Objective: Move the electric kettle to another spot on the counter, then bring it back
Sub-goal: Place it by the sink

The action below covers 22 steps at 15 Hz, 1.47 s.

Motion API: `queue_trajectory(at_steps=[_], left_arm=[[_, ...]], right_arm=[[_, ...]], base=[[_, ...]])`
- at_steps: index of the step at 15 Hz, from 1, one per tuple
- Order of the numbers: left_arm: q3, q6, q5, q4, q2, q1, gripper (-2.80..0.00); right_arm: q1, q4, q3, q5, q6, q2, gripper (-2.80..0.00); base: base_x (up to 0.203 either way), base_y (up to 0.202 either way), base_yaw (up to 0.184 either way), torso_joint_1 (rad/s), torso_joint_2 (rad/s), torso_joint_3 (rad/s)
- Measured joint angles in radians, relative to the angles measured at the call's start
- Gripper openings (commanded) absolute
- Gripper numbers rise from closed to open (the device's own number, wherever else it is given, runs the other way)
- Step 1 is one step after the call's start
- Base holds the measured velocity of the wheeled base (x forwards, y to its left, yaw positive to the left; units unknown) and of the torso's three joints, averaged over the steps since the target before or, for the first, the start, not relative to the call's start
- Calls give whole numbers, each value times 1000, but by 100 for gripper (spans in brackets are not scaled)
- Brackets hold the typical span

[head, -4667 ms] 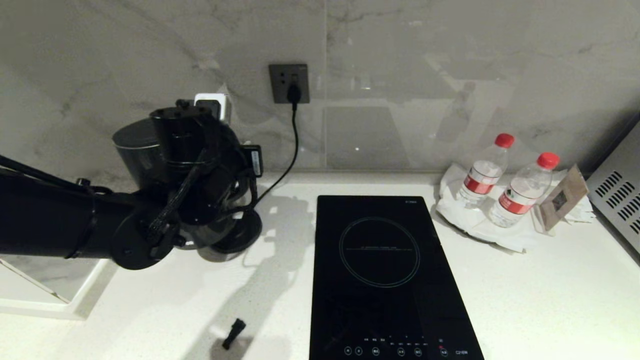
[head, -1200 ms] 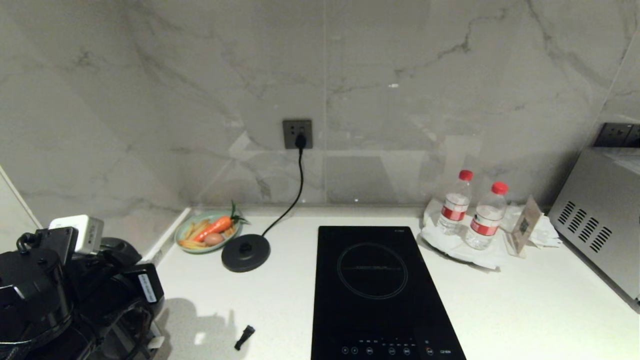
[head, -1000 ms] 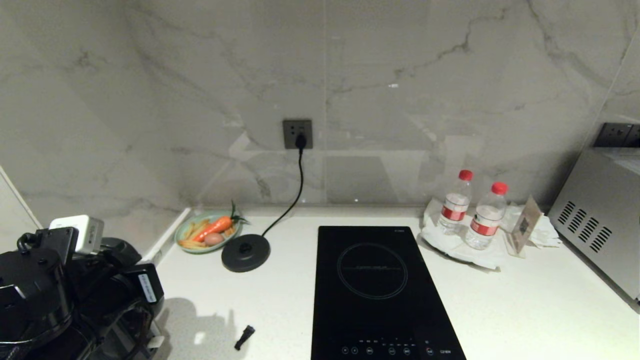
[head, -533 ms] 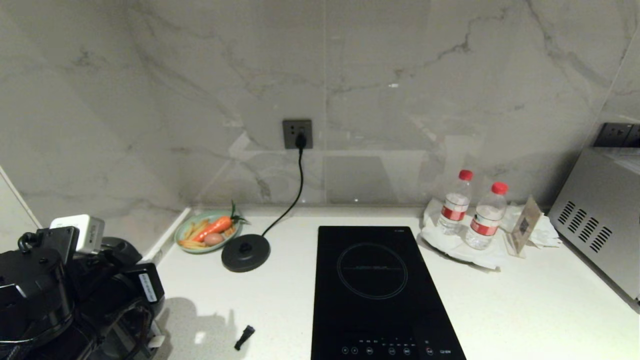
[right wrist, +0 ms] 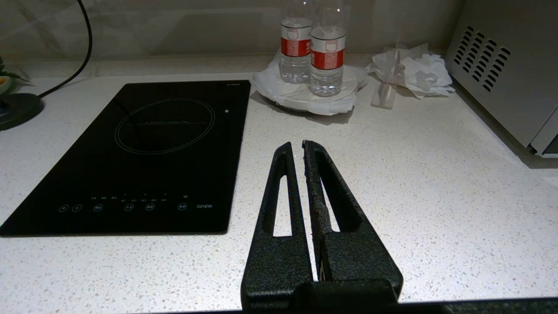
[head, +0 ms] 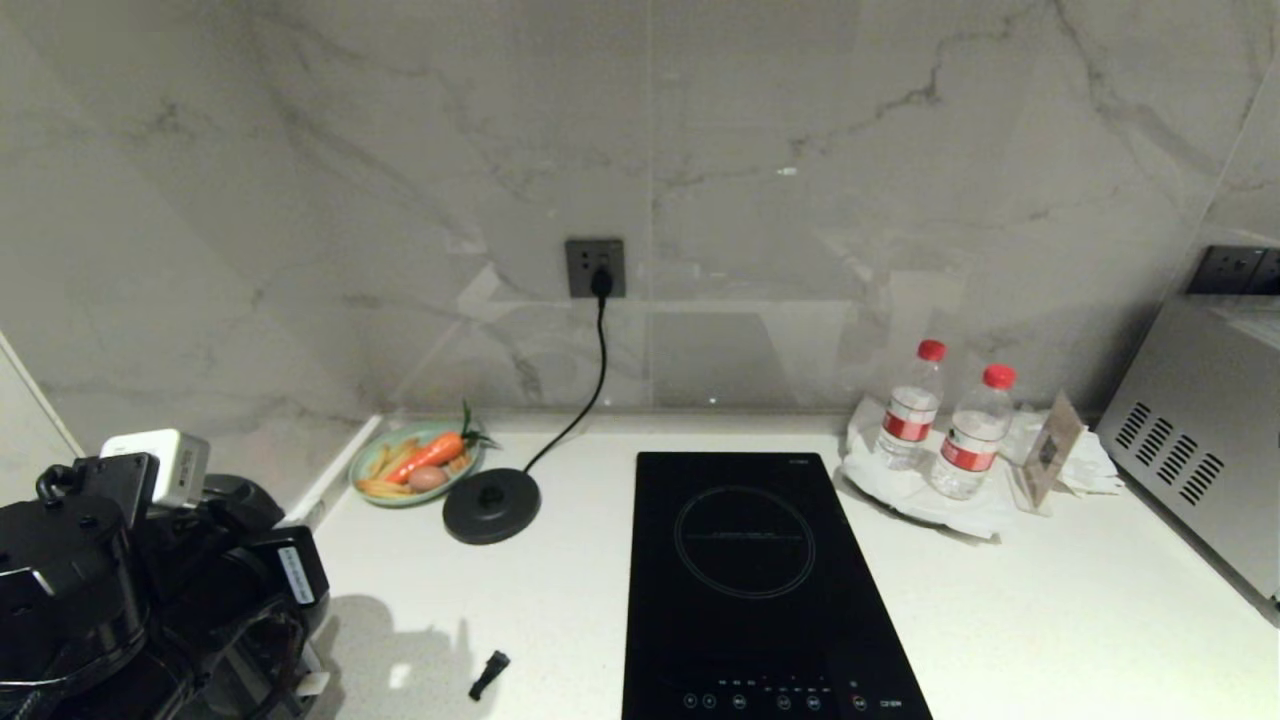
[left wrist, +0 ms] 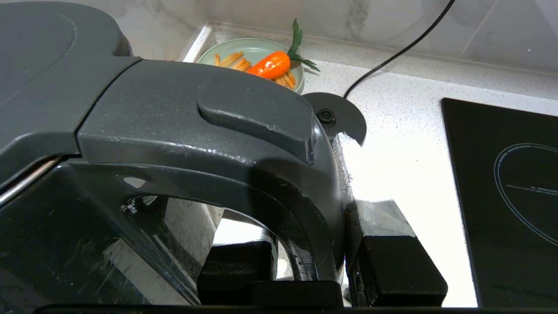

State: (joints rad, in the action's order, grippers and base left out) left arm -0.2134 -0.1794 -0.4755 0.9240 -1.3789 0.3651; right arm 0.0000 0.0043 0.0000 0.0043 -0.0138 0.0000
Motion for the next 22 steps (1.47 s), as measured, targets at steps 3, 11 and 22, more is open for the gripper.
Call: queue_trajectory(at_steps=[3, 11, 22], left_arm=[[1, 0, 0, 0, 0, 0, -280], [1, 0, 0, 0, 0, 0, -280], [24, -18, 0, 0, 8, -36, -280]], right_arm=[[0, 0, 0, 0, 0, 0, -280], [0, 0, 0, 0, 1, 0, -280], [0, 0, 0, 0, 0, 0, -280]], base=[[0, 0, 0, 0, 0, 0], [0, 0, 0, 85, -190, -108], [0, 0, 0, 24, -55, -26]])
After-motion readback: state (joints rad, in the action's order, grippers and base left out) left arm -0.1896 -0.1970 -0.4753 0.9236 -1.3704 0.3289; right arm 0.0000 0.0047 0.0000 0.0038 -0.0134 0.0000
